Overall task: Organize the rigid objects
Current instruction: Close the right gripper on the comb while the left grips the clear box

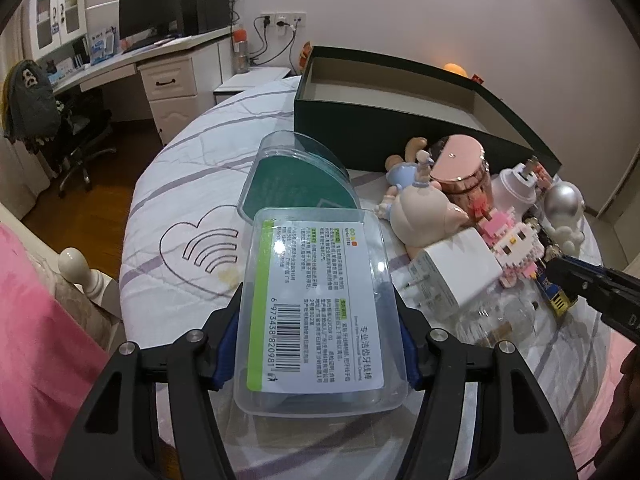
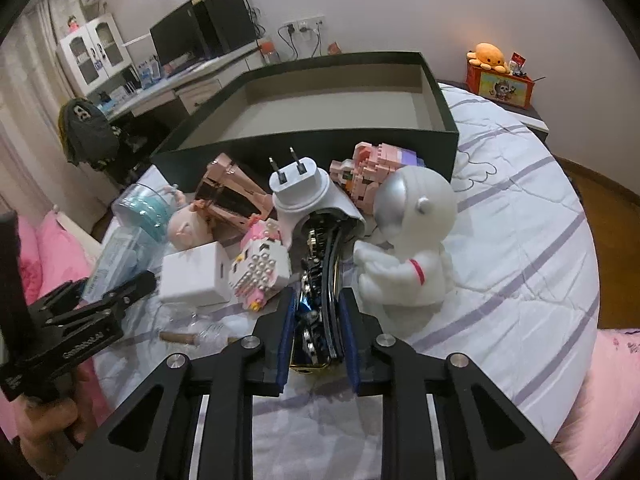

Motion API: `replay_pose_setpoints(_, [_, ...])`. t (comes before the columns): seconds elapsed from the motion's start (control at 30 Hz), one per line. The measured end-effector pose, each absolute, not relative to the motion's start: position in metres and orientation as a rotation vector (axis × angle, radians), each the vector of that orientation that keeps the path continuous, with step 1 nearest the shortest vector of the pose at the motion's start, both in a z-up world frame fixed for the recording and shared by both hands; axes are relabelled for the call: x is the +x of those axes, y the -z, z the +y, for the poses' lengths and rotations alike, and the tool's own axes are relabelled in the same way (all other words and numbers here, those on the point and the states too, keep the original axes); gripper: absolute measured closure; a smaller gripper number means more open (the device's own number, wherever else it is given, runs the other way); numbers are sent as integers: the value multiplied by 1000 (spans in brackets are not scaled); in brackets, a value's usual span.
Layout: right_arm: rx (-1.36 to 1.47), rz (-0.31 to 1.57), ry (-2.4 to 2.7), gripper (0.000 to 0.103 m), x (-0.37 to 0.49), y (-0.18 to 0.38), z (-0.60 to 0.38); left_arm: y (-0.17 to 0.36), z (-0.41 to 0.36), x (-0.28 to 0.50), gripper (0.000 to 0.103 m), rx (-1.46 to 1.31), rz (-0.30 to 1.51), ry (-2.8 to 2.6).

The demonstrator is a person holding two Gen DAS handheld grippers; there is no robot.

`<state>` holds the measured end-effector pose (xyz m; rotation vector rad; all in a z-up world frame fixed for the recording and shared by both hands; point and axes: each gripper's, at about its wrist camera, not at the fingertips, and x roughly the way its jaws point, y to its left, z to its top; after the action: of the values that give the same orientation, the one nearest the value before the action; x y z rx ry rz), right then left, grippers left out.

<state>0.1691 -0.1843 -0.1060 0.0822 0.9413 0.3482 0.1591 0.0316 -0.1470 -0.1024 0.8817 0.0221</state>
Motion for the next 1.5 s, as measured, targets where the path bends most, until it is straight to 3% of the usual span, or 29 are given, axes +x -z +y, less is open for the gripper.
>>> replay_pose_setpoints(1.5, [94, 917, -387, 85, 163, 97, -194, 125, 26, 148, 40, -74, 857, 1])
